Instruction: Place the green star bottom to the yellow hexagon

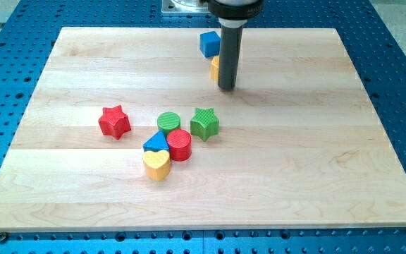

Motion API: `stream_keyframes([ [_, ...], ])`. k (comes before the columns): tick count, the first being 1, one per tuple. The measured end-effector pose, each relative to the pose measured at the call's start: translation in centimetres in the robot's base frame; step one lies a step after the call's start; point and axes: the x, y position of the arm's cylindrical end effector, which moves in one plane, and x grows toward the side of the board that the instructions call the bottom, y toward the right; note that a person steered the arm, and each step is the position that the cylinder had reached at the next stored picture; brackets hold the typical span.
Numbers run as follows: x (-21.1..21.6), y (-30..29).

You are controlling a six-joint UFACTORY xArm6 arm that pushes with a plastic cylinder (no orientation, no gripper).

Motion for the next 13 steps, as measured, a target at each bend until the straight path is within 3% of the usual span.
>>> stream_keyframes([
  [1, -0.3, -2.2],
  [2, 3.8, -0.5],
  [3, 11.8, 0.7],
  [4, 15.9, -2.7],
  [7, 8.2, -5.9],
  [10, 8.0, -6.2],
  [13, 6.7, -2.5],
])
